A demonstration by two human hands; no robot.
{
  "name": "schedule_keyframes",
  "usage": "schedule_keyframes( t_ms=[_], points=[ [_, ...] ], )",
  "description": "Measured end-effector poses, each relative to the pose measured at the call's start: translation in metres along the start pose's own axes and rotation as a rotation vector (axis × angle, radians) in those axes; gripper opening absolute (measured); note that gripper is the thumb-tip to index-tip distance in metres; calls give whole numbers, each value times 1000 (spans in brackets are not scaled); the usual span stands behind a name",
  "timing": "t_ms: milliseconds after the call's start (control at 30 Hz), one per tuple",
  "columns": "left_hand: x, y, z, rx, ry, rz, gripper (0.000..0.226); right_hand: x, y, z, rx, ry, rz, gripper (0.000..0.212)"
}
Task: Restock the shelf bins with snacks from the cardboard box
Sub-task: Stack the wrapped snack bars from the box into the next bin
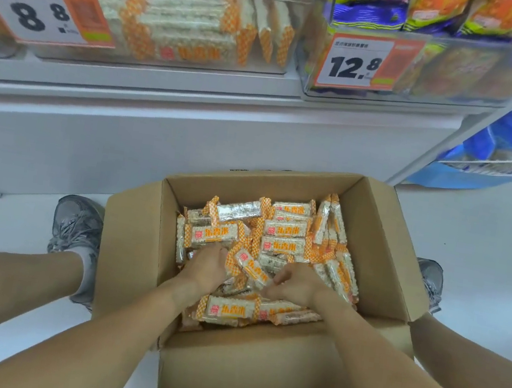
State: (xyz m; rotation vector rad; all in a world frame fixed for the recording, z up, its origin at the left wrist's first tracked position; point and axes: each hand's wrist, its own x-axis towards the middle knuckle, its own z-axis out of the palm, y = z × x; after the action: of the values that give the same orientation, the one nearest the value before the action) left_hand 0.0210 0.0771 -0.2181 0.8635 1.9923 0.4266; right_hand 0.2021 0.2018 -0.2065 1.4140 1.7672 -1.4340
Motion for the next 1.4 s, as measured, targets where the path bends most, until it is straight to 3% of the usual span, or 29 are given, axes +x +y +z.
schedule_keyframes(
  t_ms=[100, 167, 300, 467, 633, 733, 833, 967, 1133, 1300, 1400],
  points=[
    [1, 14, -16, -110, 20, 13, 41, -14, -17, -25, 221, -38, -47, 42],
    [4, 28, -30, -160, 25, 9, 45, -31, -34, -54, 236, -77, -79, 52],
    [4, 59, -70, -176, -66, -29, 61, -76, -83, -122, 26, -117, -145, 57],
    [-11, 112, -134, -70, -157, 98, 66, -138, -137, -173, -182, 36, -344, 45],
    [-42, 156, -191, 64, -52, 217, 64, -168, -141, -154, 67, 115, -483, 38],
    [-59, 162, -224, 103, -65, 267, 57, -173, -144, -144, 268, 69, -499, 40],
    [-69, 161, -238, -104, -13, 297, 44, -179, -149, -144, 427, 18, -505, 45],
    [-65, 168, -241, -356, 111, 346, 25, -179, -156, -144, 615, -77, -522, 31],
    [-72, 195, -249, -885, 208, 247, 43, -173, -157, -146, 841, -231, -497, 37],
    [-86, 212, -259, -1009, 58, 341, 67, -171, -164, -139, 893, -285, -501, 31],
    [-92, 221, -256, -957, -5, 421, 53, -168, -170, -129, 924, -279, -506, 34]
  ],
)
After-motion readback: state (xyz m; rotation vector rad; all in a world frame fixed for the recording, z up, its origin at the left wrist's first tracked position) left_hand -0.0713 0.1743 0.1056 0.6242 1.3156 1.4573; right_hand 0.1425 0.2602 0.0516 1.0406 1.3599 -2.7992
